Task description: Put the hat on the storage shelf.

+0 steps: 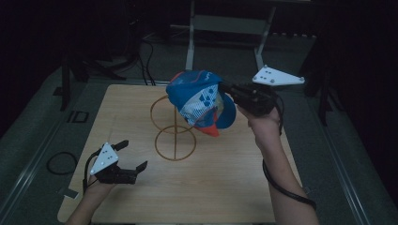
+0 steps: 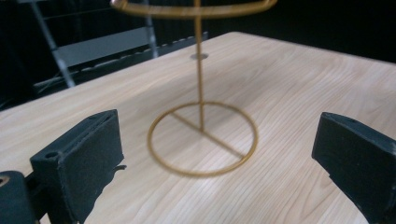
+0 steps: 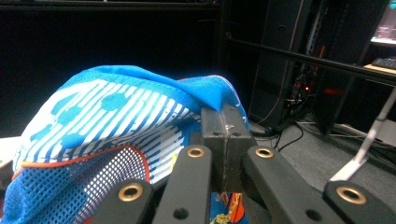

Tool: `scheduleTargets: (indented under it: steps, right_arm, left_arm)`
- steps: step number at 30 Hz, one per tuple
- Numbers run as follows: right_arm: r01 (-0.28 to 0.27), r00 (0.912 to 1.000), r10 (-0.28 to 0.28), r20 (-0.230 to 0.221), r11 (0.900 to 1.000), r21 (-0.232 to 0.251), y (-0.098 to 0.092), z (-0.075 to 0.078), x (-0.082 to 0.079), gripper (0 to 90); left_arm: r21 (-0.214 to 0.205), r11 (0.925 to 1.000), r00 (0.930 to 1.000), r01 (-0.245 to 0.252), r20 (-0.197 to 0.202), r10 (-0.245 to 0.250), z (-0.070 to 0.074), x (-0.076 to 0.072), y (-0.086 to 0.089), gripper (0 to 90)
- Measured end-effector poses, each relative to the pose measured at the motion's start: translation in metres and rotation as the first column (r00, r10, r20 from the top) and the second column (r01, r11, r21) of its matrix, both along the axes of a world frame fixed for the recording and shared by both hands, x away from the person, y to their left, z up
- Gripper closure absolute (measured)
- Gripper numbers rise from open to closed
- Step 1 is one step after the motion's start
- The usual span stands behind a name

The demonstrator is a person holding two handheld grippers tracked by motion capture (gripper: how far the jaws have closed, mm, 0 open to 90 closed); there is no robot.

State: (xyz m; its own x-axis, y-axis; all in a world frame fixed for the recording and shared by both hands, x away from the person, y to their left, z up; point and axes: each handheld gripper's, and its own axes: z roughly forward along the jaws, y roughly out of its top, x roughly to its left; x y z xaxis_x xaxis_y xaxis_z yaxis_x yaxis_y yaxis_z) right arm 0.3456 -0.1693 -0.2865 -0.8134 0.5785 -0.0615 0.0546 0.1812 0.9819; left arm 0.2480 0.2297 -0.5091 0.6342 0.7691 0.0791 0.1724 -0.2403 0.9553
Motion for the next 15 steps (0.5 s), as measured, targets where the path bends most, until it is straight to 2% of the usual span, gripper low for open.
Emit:
scheduleTargets:
  steps: [2,3,4,6,7,10,11,12,13,15]
  right_arm:
    - [-0.006,1.0000,0.006,-0.002,1.0000,-0.003,0.007,0.001,0.003,90.0]
    - [-0.008,1.0000,0.008,-0.004,0.9999,-0.007,0.011,0.002,0.004,90.0]
    - [-0.008,1.0000,0.008,-0.004,0.9999,-0.007,0.011,0.002,0.004,90.0]
    - [-0.012,0.9998,0.012,-0.014,0.9999,-0.009,0.024,0.003,0.010,90.0]
    - [-0.012,0.9998,0.012,-0.014,0.9999,-0.009,0.024,0.003,0.010,90.0]
    - [-0.030,0.9991,0.030,-0.031,0.9996,-0.001,0.041,0.002,0.017,90.0]
    - [-0.038,0.9987,0.038,-0.034,0.9993,0.003,0.047,0.001,0.019,90.0]
    - [-0.038,0.9987,0.038,-0.034,0.9993,0.003,0.047,0.001,0.019,90.0]
    - [-0.037,0.9990,0.037,-0.025,0.9992,-0.012,0.061,0.000,0.021,90.0]
    - [-0.037,0.9990,0.037,-0.027,0.9991,-0.018,0.067,0.000,0.022,90.0]
  left_arm:
    - [-0.007,1.0000,1.0000,-0.006,-0.002,0.006,-0.004,-0.002,0.002,2.1]
    - [-0.010,0.9997,0.9996,-0.025,-0.012,0.024,-0.012,-0.005,0.006,2.1]
    - [-0.010,0.9997,0.9996,-0.025,-0.012,0.024,-0.012,-0.005,0.006,2.1]
    - [-0.023,0.9987,0.9990,-0.045,-0.008,0.045,-0.023,-0.010,0.012,2.1]
    - [-0.023,0.9987,0.9990,-0.045,-0.008,0.045,-0.023,-0.010,0.012,2.2]
    - [-0.064,0.9945,0.9966,-0.082,0.004,0.083,-0.033,-0.019,0.019,2.1]
    - [-0.056,0.9930,0.9942,-0.105,0.020,0.106,-0.035,-0.021,0.020,2.1]
    - [-0.056,0.9930,0.9942,-0.105,0.020,0.106,-0.035,-0.021,0.020,2.1]
    - [-0.053,0.9907,0.9911,-0.125,0.039,0.127,-0.039,-0.024,0.023,2.1]
    - [-0.056,0.9898,0.9904,-0.131,0.037,0.133,-0.040,-0.025,0.025,2.1]
